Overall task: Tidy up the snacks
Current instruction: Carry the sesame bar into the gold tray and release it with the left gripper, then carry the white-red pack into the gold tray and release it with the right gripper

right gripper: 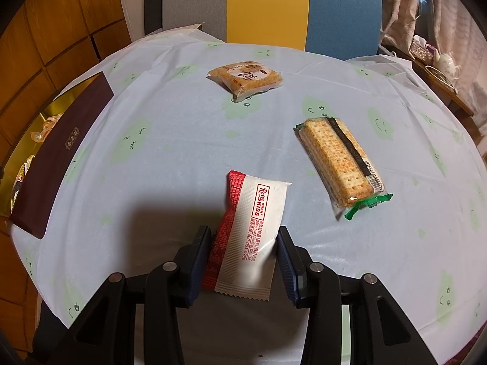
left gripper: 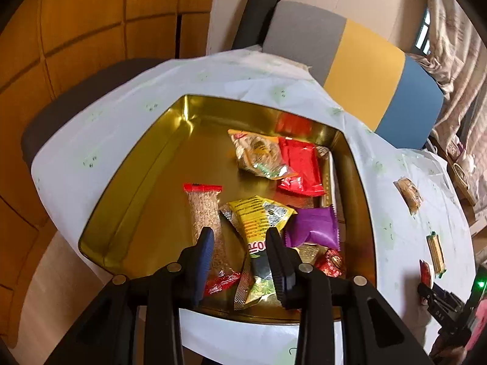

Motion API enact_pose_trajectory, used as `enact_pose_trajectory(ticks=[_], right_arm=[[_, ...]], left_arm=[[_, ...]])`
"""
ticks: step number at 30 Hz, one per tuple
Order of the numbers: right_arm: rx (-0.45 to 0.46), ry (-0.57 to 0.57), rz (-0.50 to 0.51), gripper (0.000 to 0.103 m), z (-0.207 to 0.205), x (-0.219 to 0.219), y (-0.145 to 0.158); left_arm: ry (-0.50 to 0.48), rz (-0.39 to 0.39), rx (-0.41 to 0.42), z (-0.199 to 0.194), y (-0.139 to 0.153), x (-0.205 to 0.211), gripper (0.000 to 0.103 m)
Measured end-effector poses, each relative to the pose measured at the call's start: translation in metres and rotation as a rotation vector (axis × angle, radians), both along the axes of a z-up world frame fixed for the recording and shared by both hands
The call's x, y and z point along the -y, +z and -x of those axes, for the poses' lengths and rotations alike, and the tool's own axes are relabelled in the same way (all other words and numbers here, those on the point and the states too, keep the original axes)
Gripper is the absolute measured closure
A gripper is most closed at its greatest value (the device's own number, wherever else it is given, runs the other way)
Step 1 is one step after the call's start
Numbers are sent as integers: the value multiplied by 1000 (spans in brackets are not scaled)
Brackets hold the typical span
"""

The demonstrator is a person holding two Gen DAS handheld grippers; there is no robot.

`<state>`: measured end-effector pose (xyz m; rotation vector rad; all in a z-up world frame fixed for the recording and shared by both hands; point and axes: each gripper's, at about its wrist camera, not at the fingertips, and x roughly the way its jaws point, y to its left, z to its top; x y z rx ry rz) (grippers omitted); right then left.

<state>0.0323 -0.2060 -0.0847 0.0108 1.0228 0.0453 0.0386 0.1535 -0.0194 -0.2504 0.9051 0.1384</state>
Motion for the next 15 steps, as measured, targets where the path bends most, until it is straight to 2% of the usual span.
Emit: enact_pose_trajectory(ticks=[8, 15], right_arm=[[-15, -6, 2, 59, 0, -1, 1], [-41, 8, -49, 60, -1, -11, 3]], left_arm=[[-46, -36, 33, 11, 8, 15, 67], [-67, -66, 54, 16, 12, 21, 67]])
